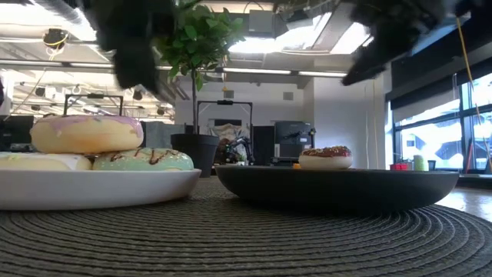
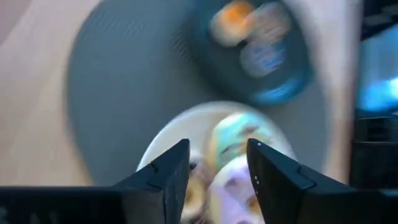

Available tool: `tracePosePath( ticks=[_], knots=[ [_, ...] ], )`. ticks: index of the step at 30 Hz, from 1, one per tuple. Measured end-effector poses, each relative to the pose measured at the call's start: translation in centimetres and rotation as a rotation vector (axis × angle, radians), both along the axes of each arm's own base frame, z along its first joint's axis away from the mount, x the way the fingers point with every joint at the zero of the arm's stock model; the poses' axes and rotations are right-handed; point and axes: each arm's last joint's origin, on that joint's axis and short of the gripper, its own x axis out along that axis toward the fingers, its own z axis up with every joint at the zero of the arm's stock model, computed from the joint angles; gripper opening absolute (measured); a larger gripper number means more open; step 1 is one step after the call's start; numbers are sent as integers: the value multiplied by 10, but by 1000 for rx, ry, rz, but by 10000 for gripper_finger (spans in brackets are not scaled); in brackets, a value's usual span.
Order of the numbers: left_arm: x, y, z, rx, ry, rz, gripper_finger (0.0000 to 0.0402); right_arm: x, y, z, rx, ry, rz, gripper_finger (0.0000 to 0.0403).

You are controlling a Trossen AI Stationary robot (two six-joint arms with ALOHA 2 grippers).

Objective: Pick & Place donuts
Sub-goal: Return to Home Position

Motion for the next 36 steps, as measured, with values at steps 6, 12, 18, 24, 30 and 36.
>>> tracePosePath(
  ticks=[6,12,18,24,30,36],
  knots=[
    [-12,16,31,114,-236,-117,155,-51,0,-11,44,-167,-80,173],
    [-55,29,34,207,-581,-142,155,-80,-1,-25,45,-287,-76,173],
    [-92,37,12,186,-799,-121,155,-93,-3,-38,11,-392,-48,173],
    [-117,44,-7,225,-871,-70,155,-103,-10,-51,-59,-461,-133,173],
    [-136,45,-9,191,-982,-126,154,-114,-12,-52,-22,-547,-113,173],
    [-146,49,-17,223,-1032,-49,157,-124,-13,-55,-10,-566,-103,173]
  ],
)
